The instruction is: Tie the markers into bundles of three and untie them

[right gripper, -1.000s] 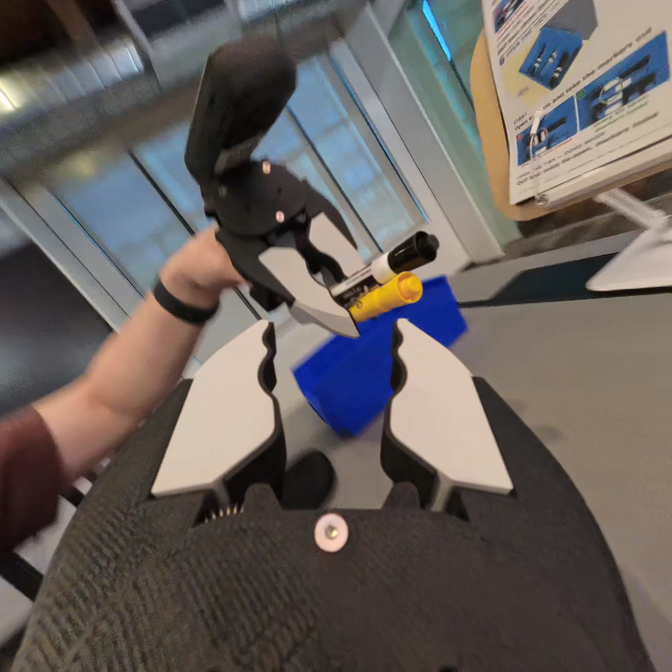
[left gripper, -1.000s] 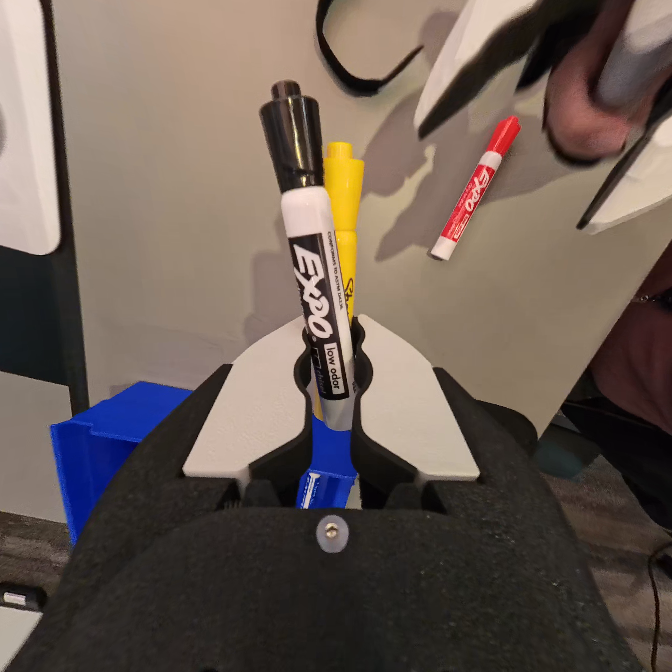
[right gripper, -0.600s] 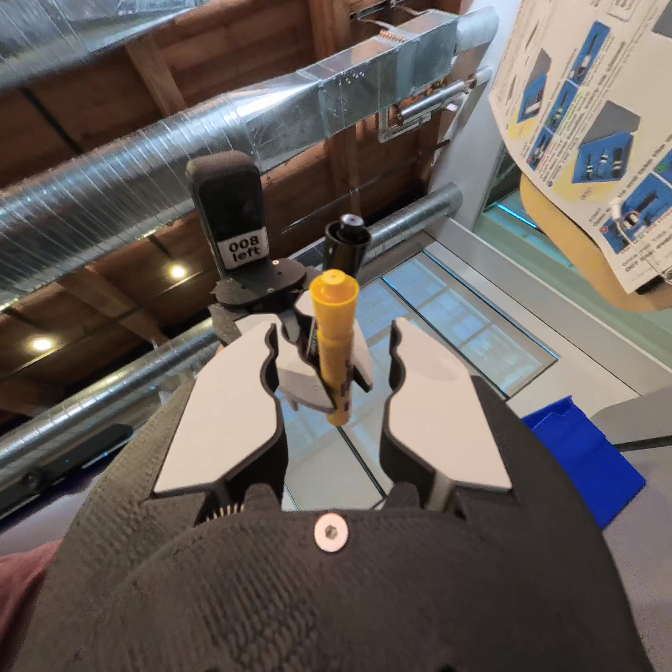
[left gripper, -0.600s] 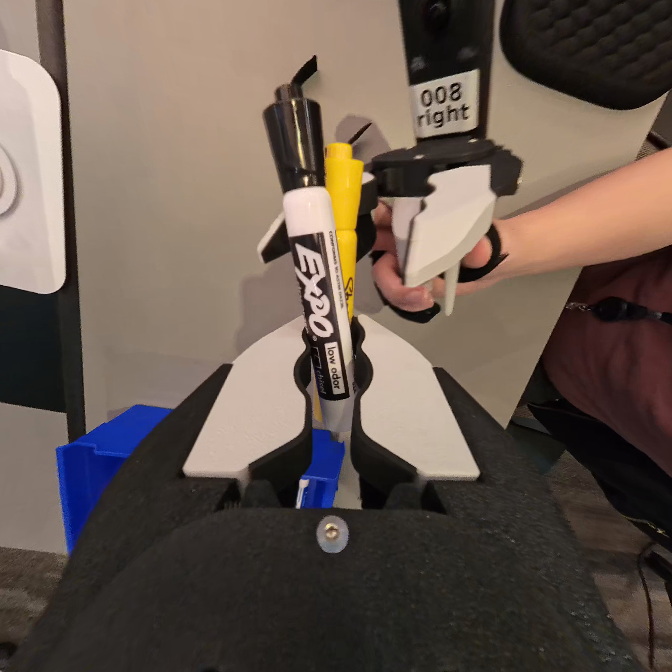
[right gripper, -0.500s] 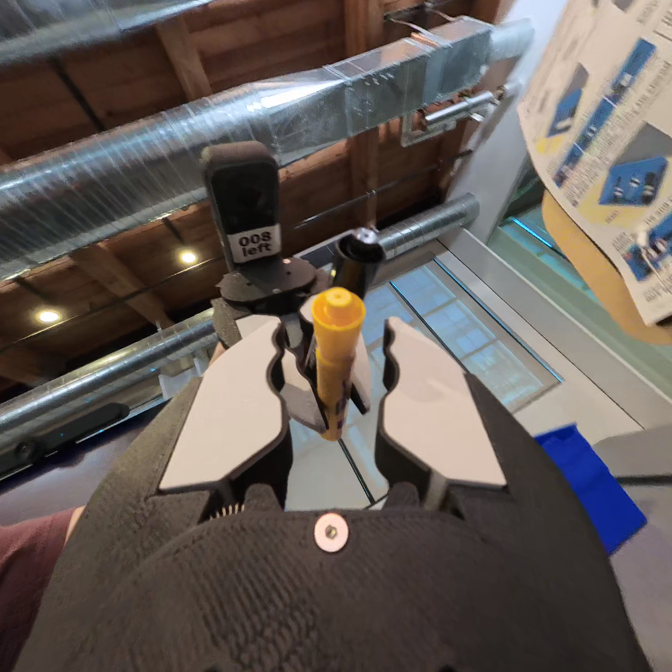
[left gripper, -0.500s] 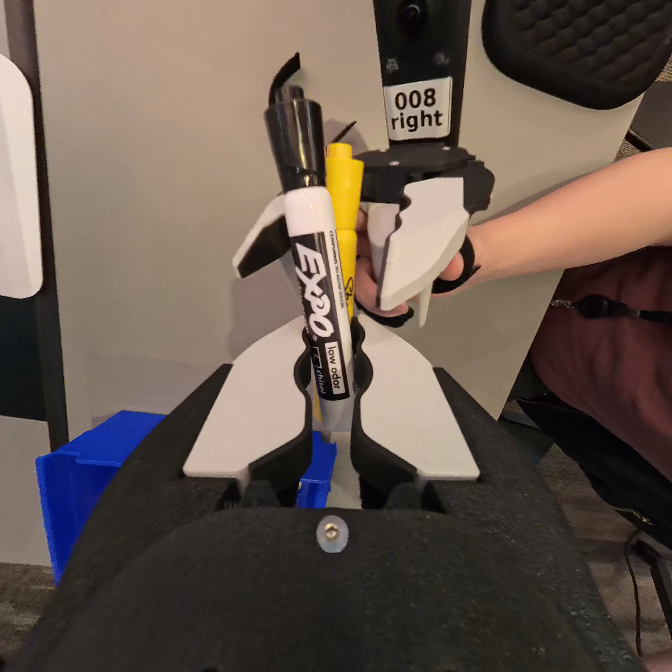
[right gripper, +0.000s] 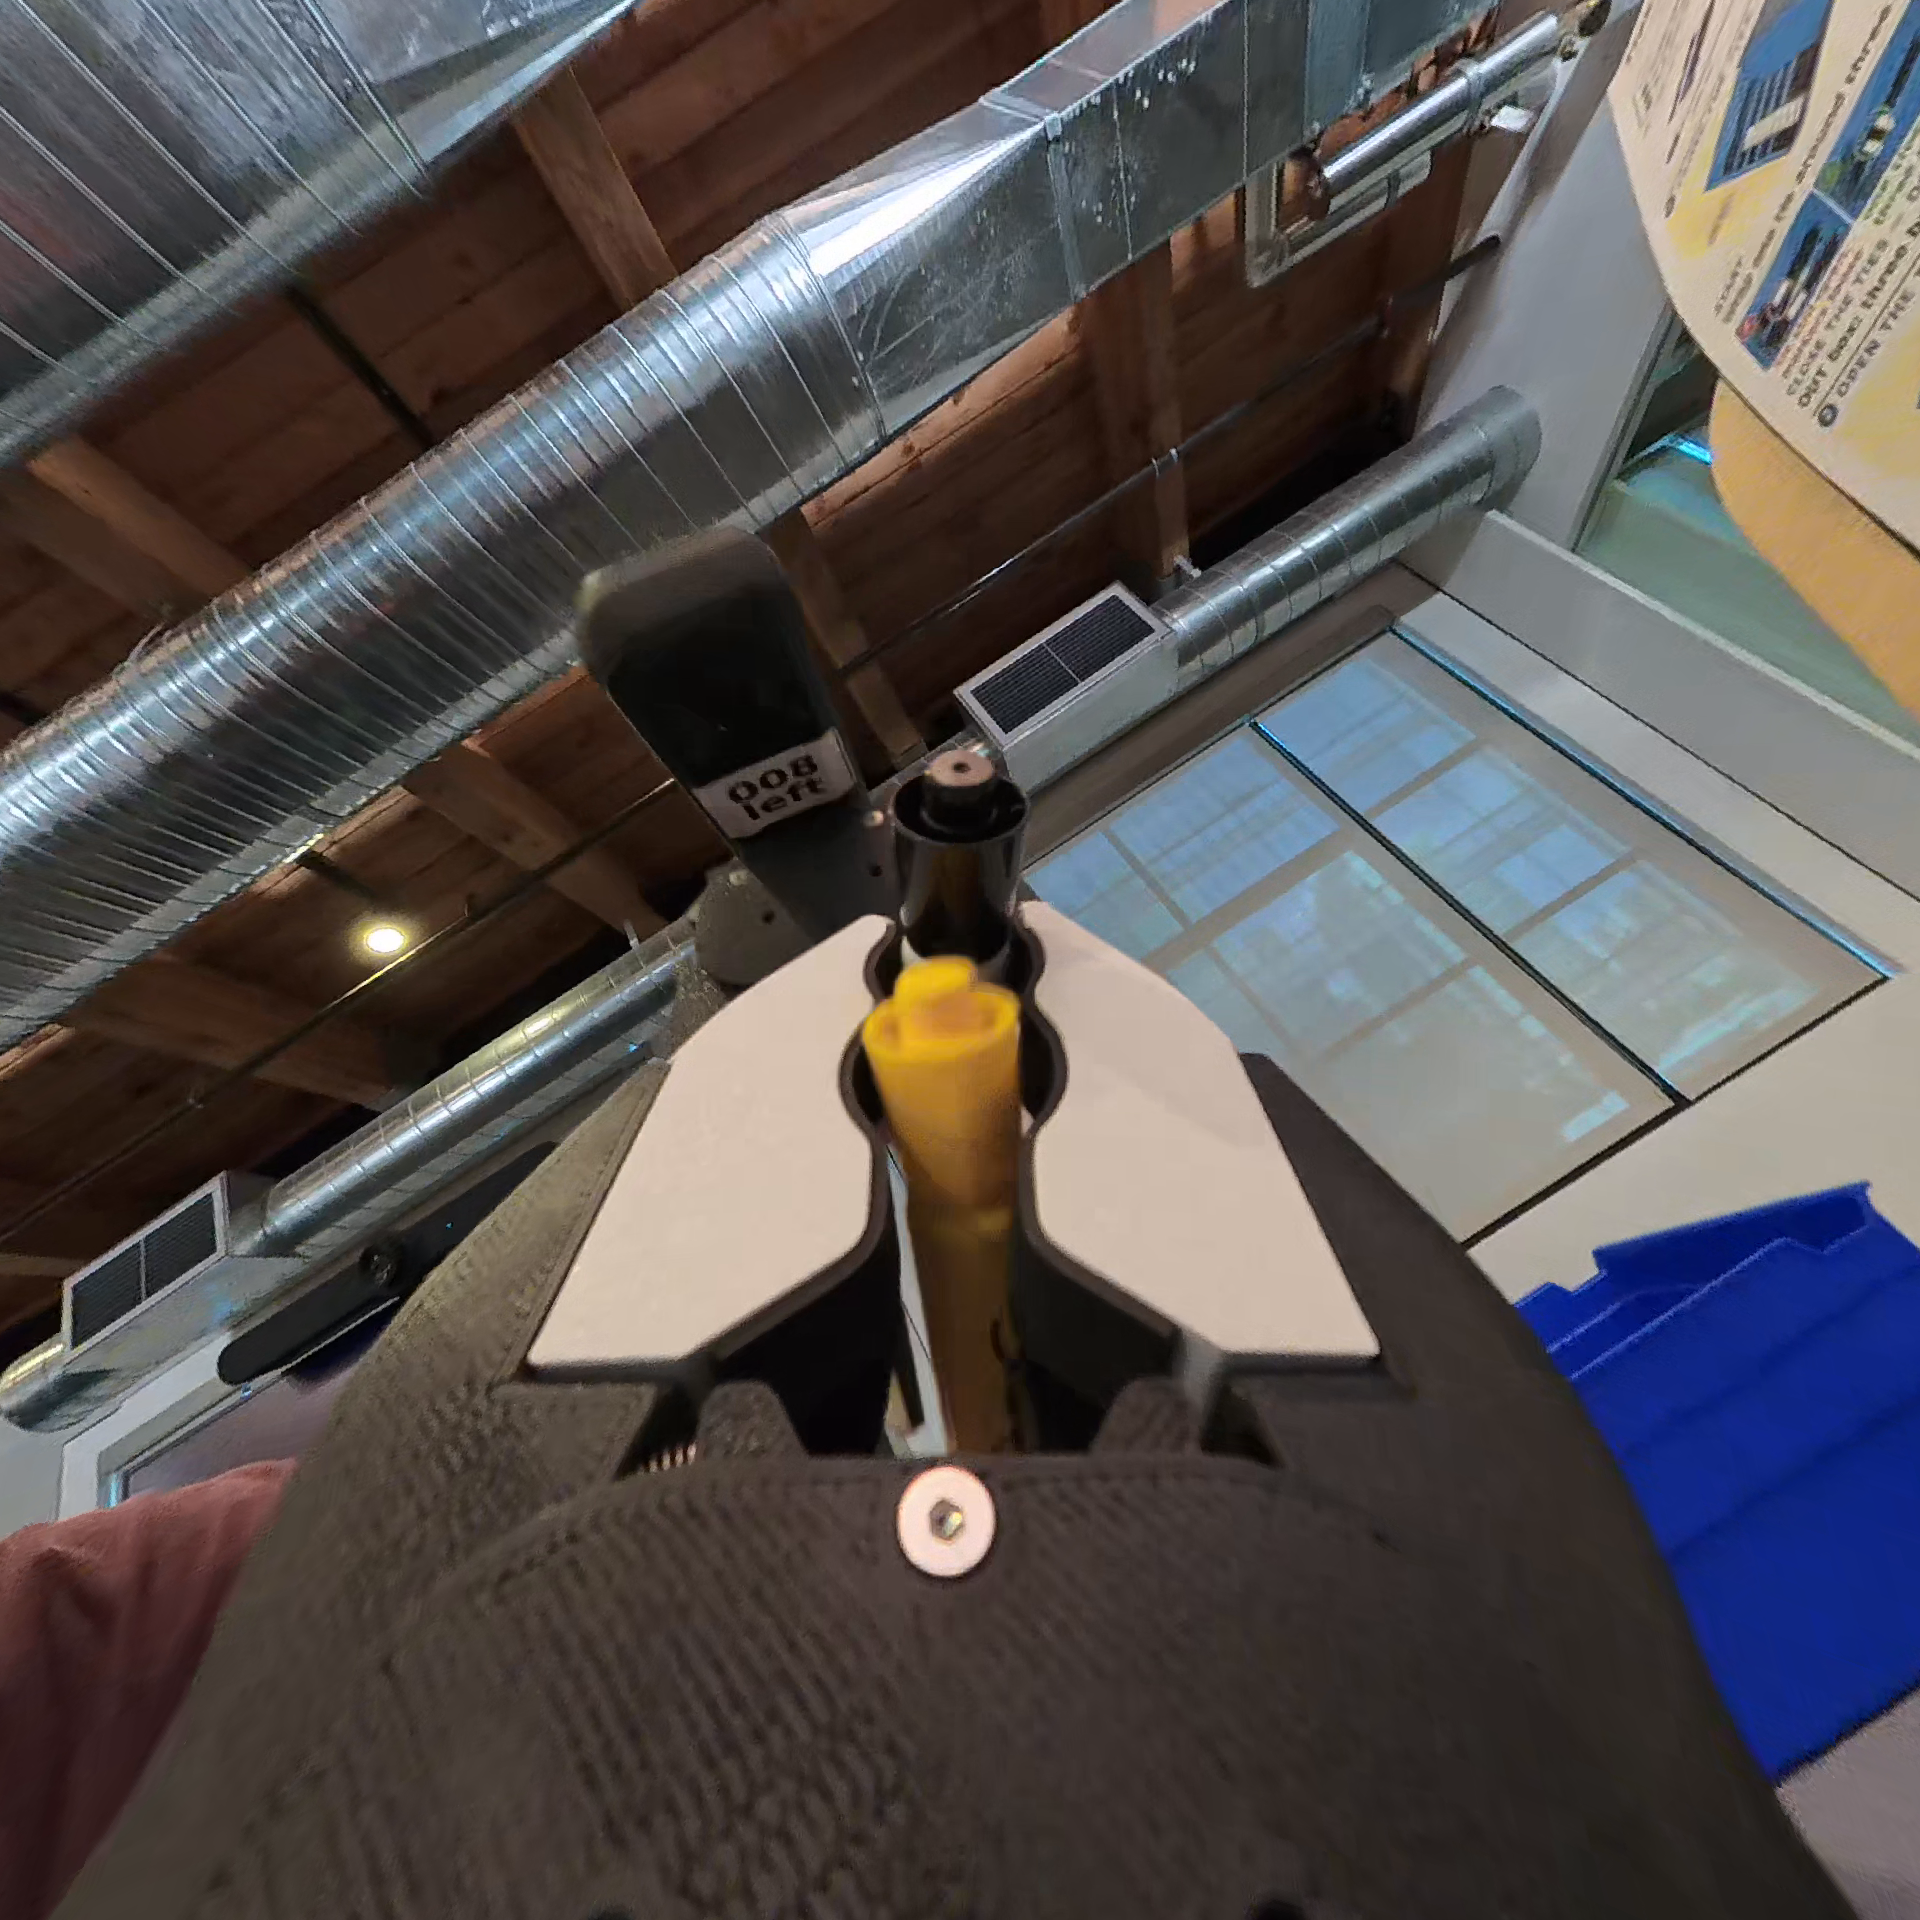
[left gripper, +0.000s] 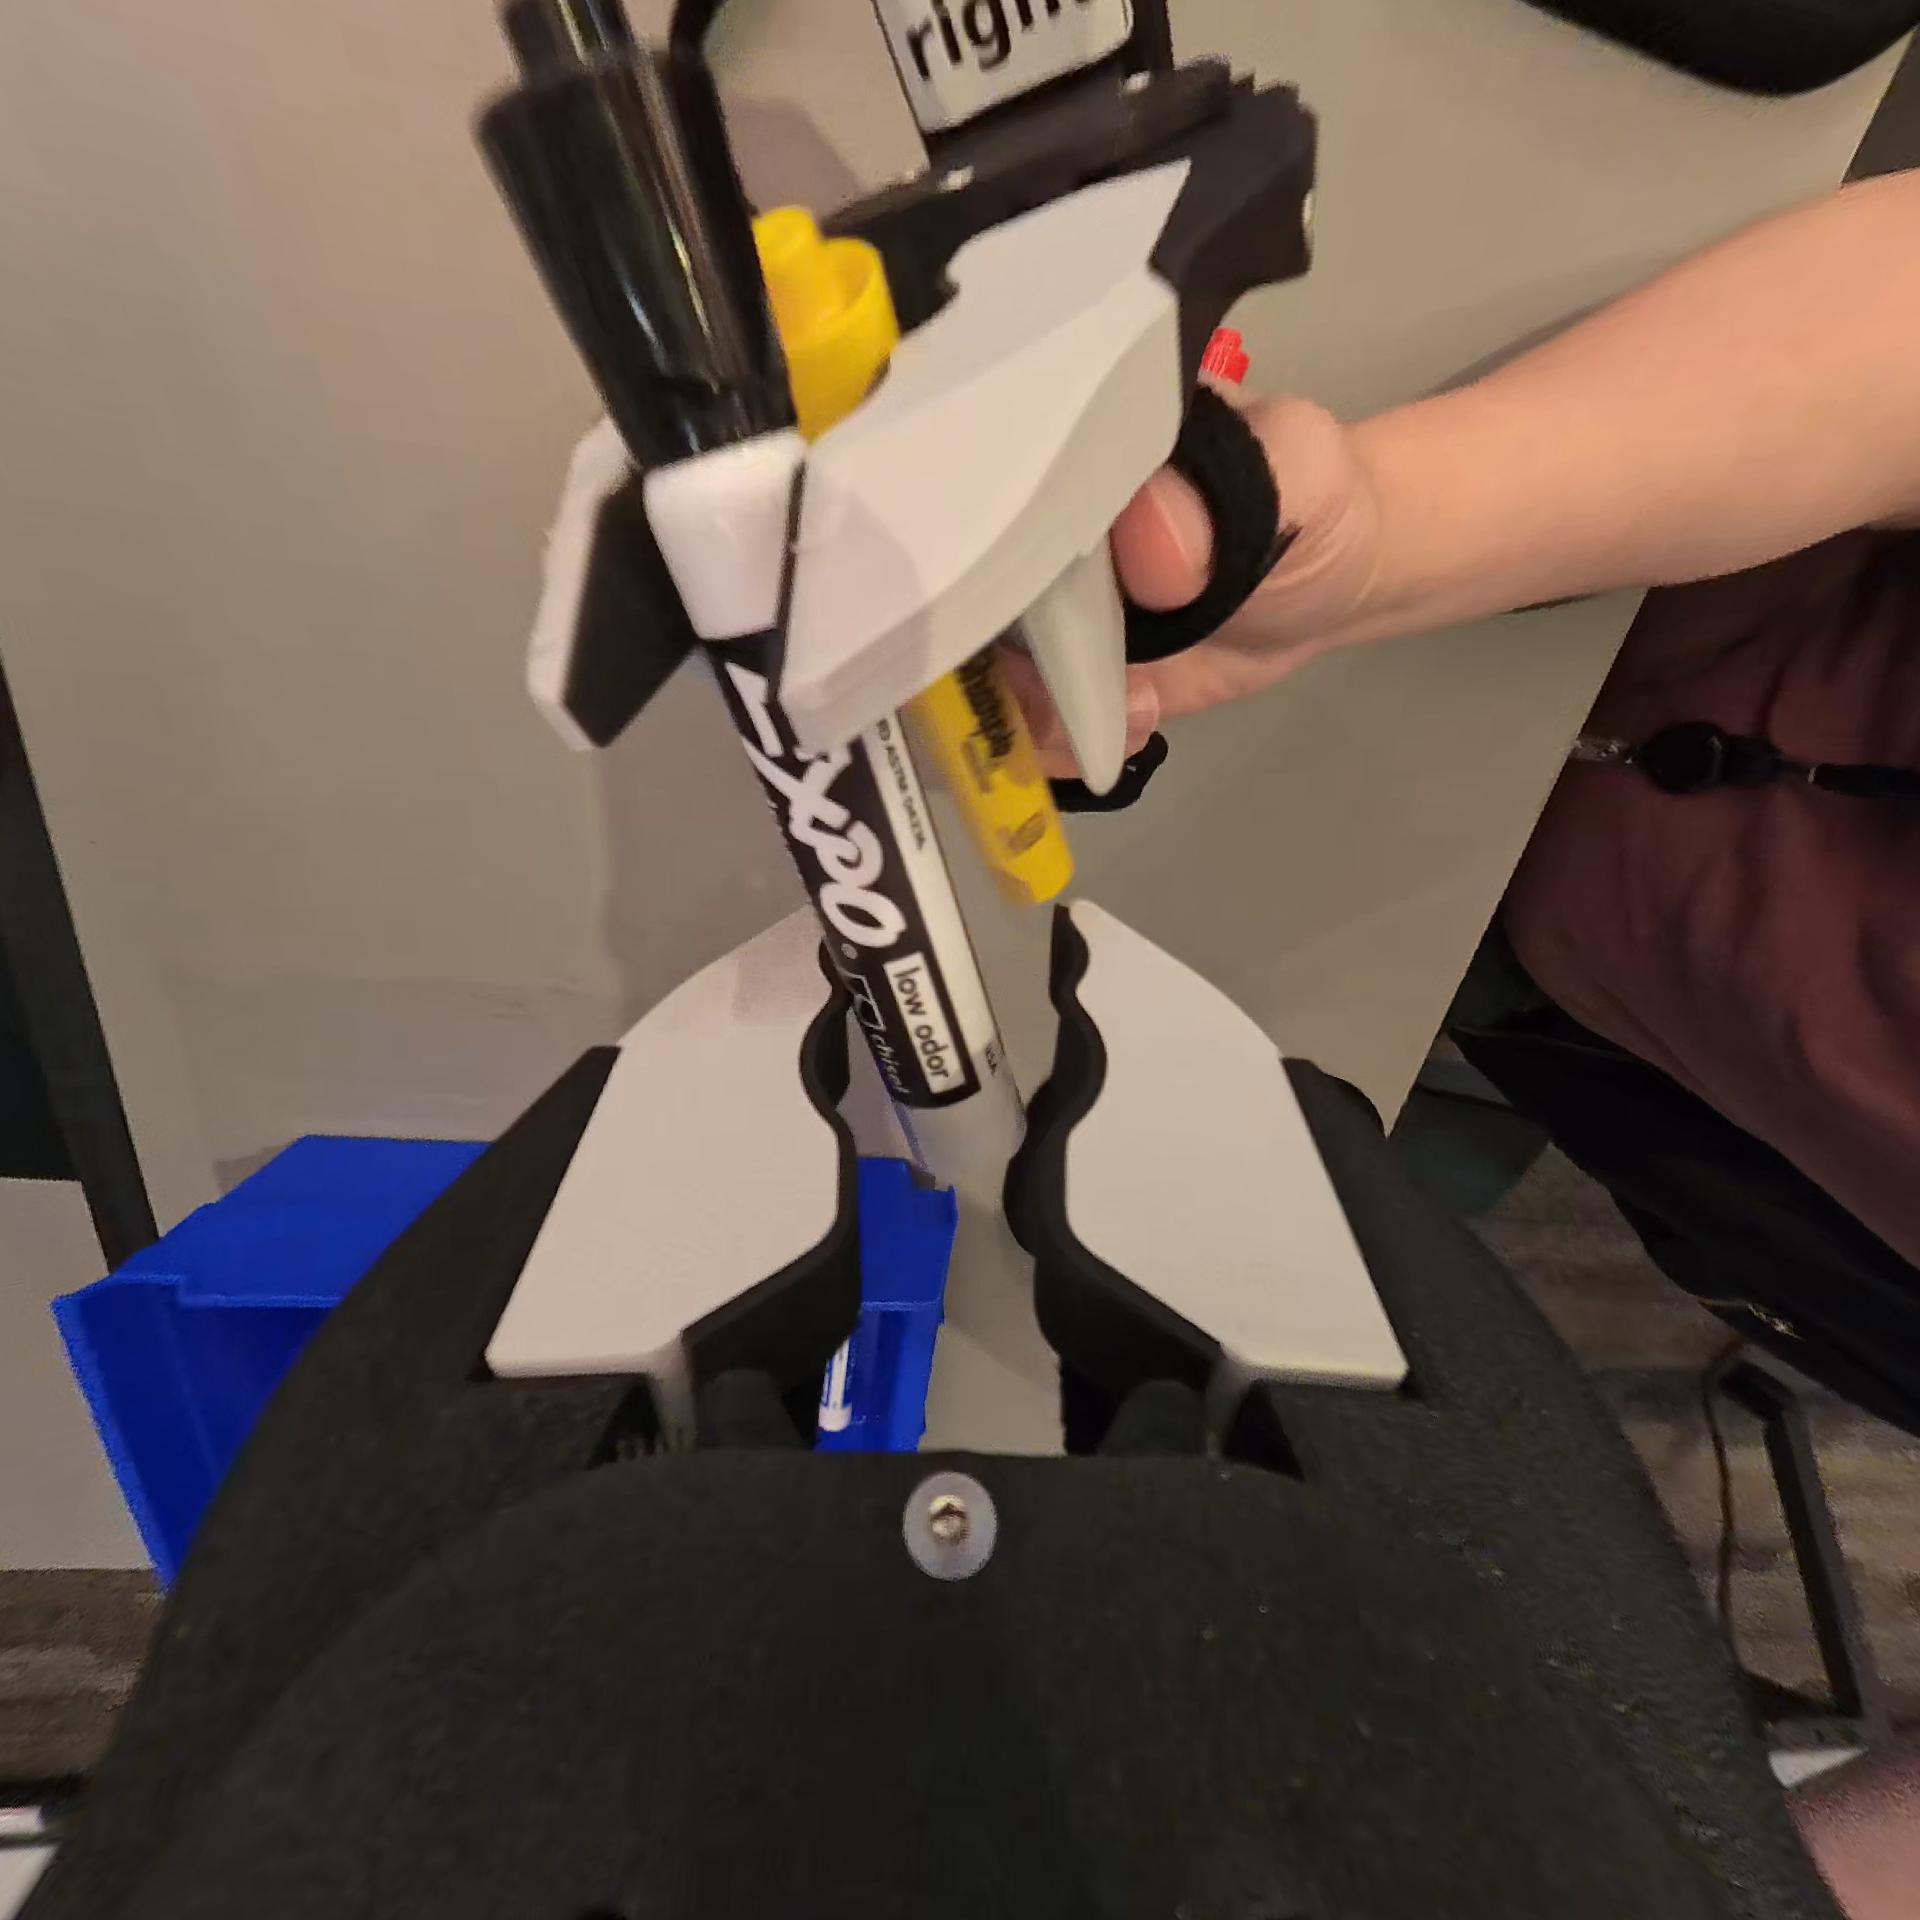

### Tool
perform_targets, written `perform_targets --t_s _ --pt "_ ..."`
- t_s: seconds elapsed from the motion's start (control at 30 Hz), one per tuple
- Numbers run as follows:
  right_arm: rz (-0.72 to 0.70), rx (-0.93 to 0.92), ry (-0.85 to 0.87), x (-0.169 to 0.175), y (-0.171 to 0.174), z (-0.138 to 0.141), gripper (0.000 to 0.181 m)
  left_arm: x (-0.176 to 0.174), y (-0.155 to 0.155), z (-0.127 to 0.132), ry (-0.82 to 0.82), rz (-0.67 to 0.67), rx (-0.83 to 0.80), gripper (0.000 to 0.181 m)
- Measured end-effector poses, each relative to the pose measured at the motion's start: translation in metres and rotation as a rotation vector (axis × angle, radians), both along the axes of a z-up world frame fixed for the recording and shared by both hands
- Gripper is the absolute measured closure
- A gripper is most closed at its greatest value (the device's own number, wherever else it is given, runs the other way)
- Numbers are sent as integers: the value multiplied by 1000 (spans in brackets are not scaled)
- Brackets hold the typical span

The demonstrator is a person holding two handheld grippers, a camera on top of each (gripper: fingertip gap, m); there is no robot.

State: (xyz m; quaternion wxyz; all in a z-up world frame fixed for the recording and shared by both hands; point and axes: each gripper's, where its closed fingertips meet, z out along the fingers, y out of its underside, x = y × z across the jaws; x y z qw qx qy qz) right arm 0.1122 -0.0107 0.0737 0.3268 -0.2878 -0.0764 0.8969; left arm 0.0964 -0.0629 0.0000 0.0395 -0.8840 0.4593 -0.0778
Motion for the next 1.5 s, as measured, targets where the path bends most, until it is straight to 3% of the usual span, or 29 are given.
perform_targets --t_s 0.27,0.43,0.67,0.8,0.9,1.0,1.07,1.13,1.23,1.33,1.5 --pt "75 -79 -110 -9 10 -30 162 6 1 -35 -134 93 -88 154" --pt "51 44 -321 -23 -1 -53 162 0 -4 -66 -155 109 -79 156" --pt "21 12 -327 -16 5 -50 162 -10 -15 -64 -226 176 -11 153" --pt "31 82 -460 3 7 -47 162 -17 -29 -63 -293 199 158 146" --pt "120 319 -863 10 -15 -78 161 -8 -38 -44 -491 237 386 148" --pt "96 473 -1198 31 -16 -113 161 6 -50 -17 -762 267 591 143" --pt "96 470 -1204 43 -19 -115 161 14 -55 -1 -916 251 744 131" --pt "90 408 -1175 51 -21 -118 161 22 -60 1 -1003 203 824 138" --pt "7 292 -1095 59 -18 -125 162 23 -55 -22 -911 210 793 137" --pt "-41 150 -949 56 -24 -128 162 22 -61 -50 -812 263 630 134" --pt "-71 5 -1060 23 -18 -164 162 24 -82 -89 -665 313 550 143"
